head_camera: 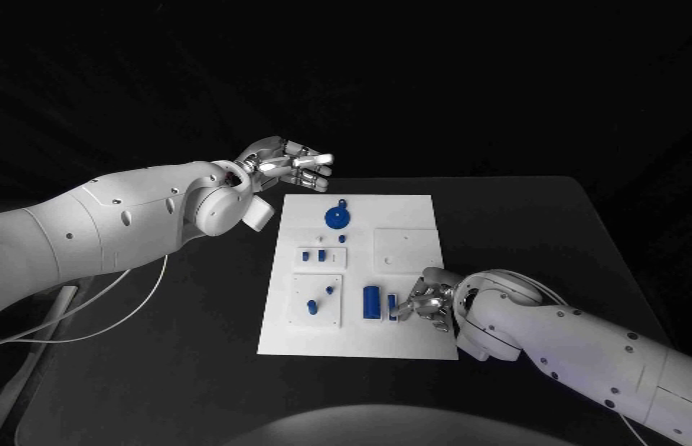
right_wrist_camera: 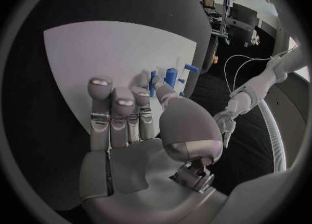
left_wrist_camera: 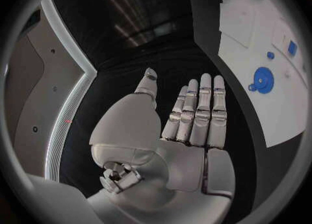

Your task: Assemble the parts on the task board

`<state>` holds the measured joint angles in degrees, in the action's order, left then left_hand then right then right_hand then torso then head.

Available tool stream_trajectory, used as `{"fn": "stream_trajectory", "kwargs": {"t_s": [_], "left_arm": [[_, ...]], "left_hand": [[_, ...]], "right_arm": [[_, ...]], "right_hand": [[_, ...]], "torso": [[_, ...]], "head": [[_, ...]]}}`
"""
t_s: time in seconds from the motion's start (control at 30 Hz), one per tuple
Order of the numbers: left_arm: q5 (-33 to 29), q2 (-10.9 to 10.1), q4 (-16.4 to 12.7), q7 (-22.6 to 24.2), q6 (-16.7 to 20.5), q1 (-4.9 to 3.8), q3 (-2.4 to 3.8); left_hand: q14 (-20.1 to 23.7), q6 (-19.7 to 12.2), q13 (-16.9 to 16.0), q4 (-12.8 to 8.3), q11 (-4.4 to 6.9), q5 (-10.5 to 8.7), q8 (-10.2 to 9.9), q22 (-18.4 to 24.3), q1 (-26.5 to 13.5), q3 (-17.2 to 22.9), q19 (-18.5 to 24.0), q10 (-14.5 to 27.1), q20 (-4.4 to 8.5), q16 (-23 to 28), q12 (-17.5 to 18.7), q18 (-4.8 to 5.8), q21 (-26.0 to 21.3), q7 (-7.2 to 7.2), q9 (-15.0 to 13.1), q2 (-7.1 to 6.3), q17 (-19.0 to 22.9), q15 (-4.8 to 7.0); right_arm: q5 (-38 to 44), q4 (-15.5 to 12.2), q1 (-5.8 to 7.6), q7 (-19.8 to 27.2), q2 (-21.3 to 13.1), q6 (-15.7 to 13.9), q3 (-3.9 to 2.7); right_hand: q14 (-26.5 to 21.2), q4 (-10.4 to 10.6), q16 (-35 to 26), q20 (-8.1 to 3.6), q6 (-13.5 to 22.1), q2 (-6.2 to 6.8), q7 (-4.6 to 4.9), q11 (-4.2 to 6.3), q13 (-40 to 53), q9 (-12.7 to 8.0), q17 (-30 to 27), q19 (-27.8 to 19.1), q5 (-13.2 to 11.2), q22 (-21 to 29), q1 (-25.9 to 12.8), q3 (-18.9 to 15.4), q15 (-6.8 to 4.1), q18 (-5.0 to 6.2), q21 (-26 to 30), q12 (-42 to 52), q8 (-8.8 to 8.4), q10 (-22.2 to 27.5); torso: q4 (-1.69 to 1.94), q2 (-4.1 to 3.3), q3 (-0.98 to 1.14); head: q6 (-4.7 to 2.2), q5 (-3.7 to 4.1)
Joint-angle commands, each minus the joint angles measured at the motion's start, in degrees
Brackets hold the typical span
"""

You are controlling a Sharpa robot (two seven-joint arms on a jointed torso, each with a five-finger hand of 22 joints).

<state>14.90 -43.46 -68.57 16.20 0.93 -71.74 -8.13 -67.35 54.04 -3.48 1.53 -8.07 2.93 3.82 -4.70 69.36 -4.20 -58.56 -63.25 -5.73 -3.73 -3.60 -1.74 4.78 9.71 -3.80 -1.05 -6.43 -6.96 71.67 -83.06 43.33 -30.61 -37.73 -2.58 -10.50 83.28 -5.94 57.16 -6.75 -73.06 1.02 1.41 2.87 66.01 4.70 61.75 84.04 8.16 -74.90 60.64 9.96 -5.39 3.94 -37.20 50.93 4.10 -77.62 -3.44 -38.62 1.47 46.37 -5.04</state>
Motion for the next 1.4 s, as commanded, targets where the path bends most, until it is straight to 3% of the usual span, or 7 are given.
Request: {"fn": "stream_trajectory", "kwargs": {"t_s": [0.03, 0.13, 0.37, 0.7, 0.83, 1.13, 1.4], "left_arm": [[0.1, 0.1, 0.1, 0.4, -0.8, 0.01, 0.02], [-0.2, 0.2, 0.4, 0.3, -0.7, 0.01, 0.02], [-1.3, 0.5, 1.5, 0.5, -0.3, 0.01, 0.02], [-2.8, 1.5, 4.9, 1.6, 0.5, -0.05, 0.08], [-4.3, 2.4, 6.8, 1.6, 1.7, -0.11, 0.18], [-10.2, 5.3, 12.5, 3.1, 3.2, -0.97, 0.33], [-12.9, 7.2, 15.3, 5.1, 4.0, -1.19, 0.38]], "left_hand": [[0.4, -0.3, 0.0, 0.0, -0.04, 0.02, 0.0, 0.0, 0.0, -0.3, -0.3, 0.3, -0.31, 0.1, 0.1, -0.45, 0.3, -0.1, 0.0, 0.29, 0.0, 0.06], [0.5, -0.3, 0.0, 0.0, -0.04, 0.01, 0.0, 0.0, 0.0, -0.4, -0.3, 0.3, -0.32, 0.1, 0.1, -0.45, 0.3, -0.09, 0.0, 0.34, 0.0, 0.05], [0.5, -0.2, 0.0, -0.1, -0.03, 0.02, 0.0, 0.0, 0.1, -0.4, -0.1, 0.3, -0.35, 0.1, 0.1, -0.41, 0.2, -0.12, 0.0, 0.41, 0.0, 0.04], [0.5, -0.1, 0.0, -0.3, 0.0, 0.04, 0.0, 0.1, 0.3, -0.4, 0.2, 0.2, -0.38, 0.1, 0.1, -0.24, -0.1, -0.17, 0.0, 0.67, 0.0, 0.04], [0.4, 0.1, 0.0, -1.0, 0.03, 0.14, 0.0, 0.1, 0.7, -0.6, 0.0, 0.1, -0.34, 0.1, 0.1, -0.31, 0.0, -0.21, 0.0, 1.66, -0.1, 0.08], [0.8, 1.7, 0.0, -2.6, 0.28, 0.47, 0.0, 0.0, 1.8, -1.6, -0.5, 0.3, -0.34, 0.2, 0.1, -0.64, 0.4, -1.47, 0.0, 4.37, 0.1, 0.05], [6.9, 1.3, 0.0, -3.1, 1.26, 0.64, 0.0, 0.1, 2.3, -1.8, 0.7, 2.9, -3.35, 0.2, 0.2, -3.76, 0.0, -3.08, 0.1, 5.41, 2.3, 0.16]], "right_arm": [[-1.3, 0.2, -0.42, -0.3, -0.8, -0.1, 0.3], [-3.8, -0.5, -0.32, 0.2, -1.8, 0.2, 0.21], [-9.9, -0.6, 1.16, 8.2, -3.8, -3.3, -1.7], [-26.4, 11.1, 6.73, 24.9, -3.0, -10.3, -5.37], [-30.9, 17.0, 8.9, 29.9, -1.1, -11.5, -6.3], [-42.1, 28.6, 11.8, 42.0, 4.5, -7.5, -9.75], [-44.2, 31.4, 12.36, 45.9, 6.2, -5.2, -11.47]], "right_hand": [[0.2, 4.1, -0.6, -0.15, 1.3, 2.14, 0.64, -0.22, 0.1, 0.1, -0.4, 2.3, -0.7, -3.9, -0.6, 0.7, -0.21, -0.83, 0.9, 0.1, -0.42, 0.3], [0.0, 10.3, -1.3, -0.06, 3.3, 5.24, 1.22, -0.64, -0.1, 1.5, -0.7, 2.1, -1.8, -3.6, 0.0, -1.3, -0.09, -0.56, 2.5, -0.2, -0.34, 1.2], [-2.5, 8.9, -13.9, 1.59, 11.8, -0.89, 3.67, -2.63, -11.6, 1.5, -8.8, 0.3, 6.0, 7.3, 2.1, -20.9, 1.3, 0.56, 25.2, -9.7, -0.42, 7.6], [-5.8, 4.1, -20.8, 2.68, 12.4, -5.92, 4.22, -3.29, -19.5, 1.2, -14.5, -2.8, 9.2, 14.0, 7.3, -19.6, 2.46, 0.8, 31.4, -12.2, -0.51, 11.8], [-5.5, 1.4, -30.3, 3.98, 12.8, -5.55, 4.69, -4.11, -33.3, 0.1, -22.3, -5.2, 10.5, 26.8, 7.1, -14.3, 3.62, 0.77, 33.3, -20.9, -0.67, 11.0], [-20.9, -3.7, -53.0, 12.9, 15.5, -3.83, 6.58, -10.65, -62.7, -1.1, -44.2, -28.7, 12.4, 52.7, 6.0, -2.4, 12.15, 0.08, 33.5, -45.8, -0.6, 16.9], [-25.8, -7.0, -53.6, 21.25, 18.9, -4.85, 5.5, -10.38, -62.7, -1.3, -58.3, -34.2, 11.3, 71.1, 5.7, -4.9, 12.98, 7.57, 33.0, -47.5, -0.73, 20.4]], "torso": [[-0.01, 0.05, 0.03], [-0.06, 0.11, 0.04], [-0.34, 0.15, -0.06], [-0.81, 0.95, -0.85], [-0.99, 1.29, -0.61], [-0.89, 1.85, -0.25], [-0.4, 2.41, 0.16]], "head": [[-0.34, 0.04], [-0.69, 0.12], [-2.55, 0.4], [-8.67, 1.34], [-11.15, 1.14], [-14.39, 0.99], [-15.17, 0.89]]}}
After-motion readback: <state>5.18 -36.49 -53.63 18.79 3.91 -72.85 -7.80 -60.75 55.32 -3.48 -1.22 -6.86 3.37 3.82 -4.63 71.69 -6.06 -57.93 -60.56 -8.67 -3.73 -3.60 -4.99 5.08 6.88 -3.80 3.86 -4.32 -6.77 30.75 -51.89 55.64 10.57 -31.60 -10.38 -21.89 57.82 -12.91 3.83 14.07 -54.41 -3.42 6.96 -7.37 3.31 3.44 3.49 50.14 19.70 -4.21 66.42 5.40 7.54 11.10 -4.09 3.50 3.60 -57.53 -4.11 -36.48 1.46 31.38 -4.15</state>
